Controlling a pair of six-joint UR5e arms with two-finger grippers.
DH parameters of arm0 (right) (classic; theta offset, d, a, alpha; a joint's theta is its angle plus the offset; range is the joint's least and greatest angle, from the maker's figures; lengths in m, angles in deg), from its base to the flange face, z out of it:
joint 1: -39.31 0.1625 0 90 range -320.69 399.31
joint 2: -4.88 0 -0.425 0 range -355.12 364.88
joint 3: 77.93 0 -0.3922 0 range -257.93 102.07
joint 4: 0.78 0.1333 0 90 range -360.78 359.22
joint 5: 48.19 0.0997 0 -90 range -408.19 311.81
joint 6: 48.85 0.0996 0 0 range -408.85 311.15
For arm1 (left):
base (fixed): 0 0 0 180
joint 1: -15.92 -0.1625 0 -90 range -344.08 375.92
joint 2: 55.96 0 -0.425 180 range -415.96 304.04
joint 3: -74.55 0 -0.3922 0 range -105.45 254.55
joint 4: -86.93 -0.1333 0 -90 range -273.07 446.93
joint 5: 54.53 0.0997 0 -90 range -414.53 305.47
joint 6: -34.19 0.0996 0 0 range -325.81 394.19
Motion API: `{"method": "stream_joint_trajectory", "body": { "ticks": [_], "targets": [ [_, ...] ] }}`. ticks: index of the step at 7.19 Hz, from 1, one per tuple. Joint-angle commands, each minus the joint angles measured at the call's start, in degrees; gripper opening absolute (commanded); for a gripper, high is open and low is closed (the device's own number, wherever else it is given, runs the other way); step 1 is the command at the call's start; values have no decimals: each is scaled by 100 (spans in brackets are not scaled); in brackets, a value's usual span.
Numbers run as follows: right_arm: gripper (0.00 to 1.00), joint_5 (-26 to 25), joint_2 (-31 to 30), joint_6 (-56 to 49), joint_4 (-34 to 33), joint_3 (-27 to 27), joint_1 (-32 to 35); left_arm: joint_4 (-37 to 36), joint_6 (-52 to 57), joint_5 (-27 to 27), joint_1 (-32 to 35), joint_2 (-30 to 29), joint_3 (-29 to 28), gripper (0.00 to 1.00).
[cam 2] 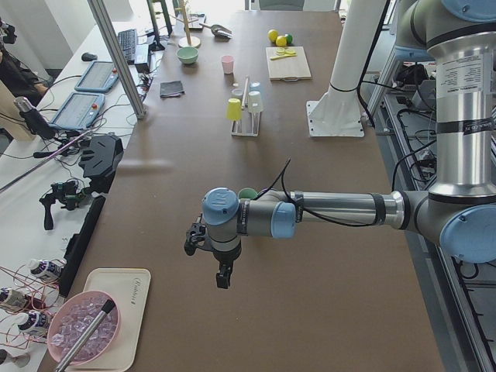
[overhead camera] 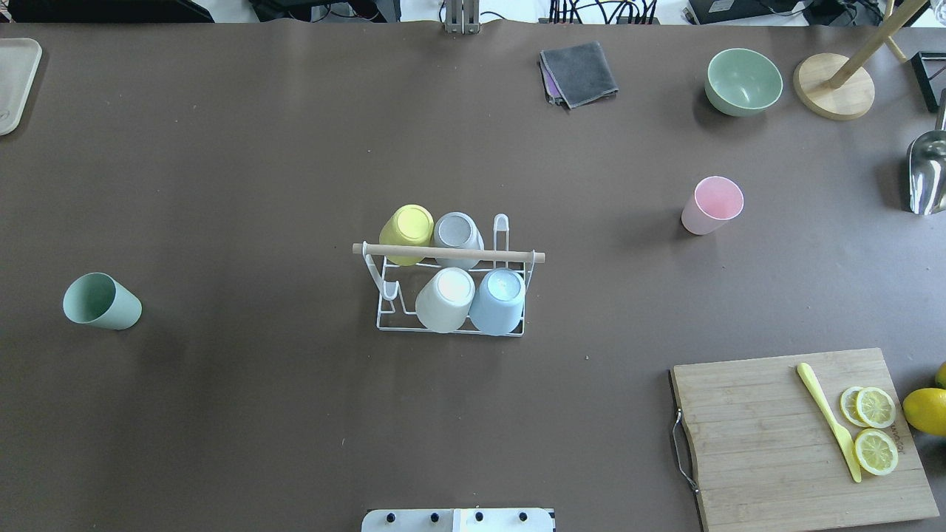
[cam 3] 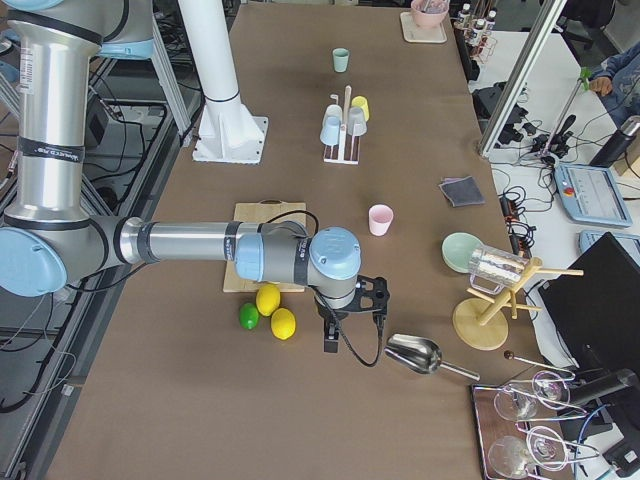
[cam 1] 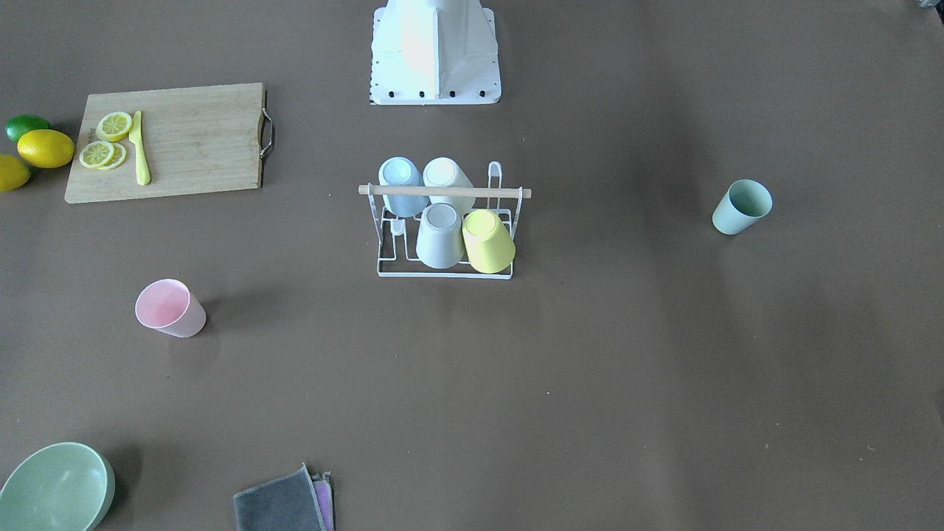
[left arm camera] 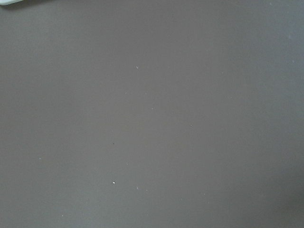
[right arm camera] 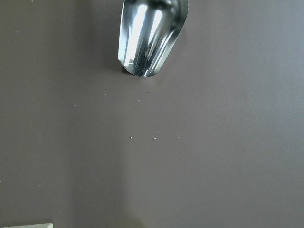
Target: Place cup on cup holder
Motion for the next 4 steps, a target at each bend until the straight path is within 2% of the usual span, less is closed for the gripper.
{"method": "stream_joint_trajectory", "body": {
  "ticks": [1, 4],
  "targets": [
    [100, 34, 8, -5, -9, 38, 1, 0, 0, 2, 0, 1, 0, 98],
    [100, 17, 34, 74, 17, -32, 1, 0, 0, -7, 0, 1, 9, 98]
  ]
}}
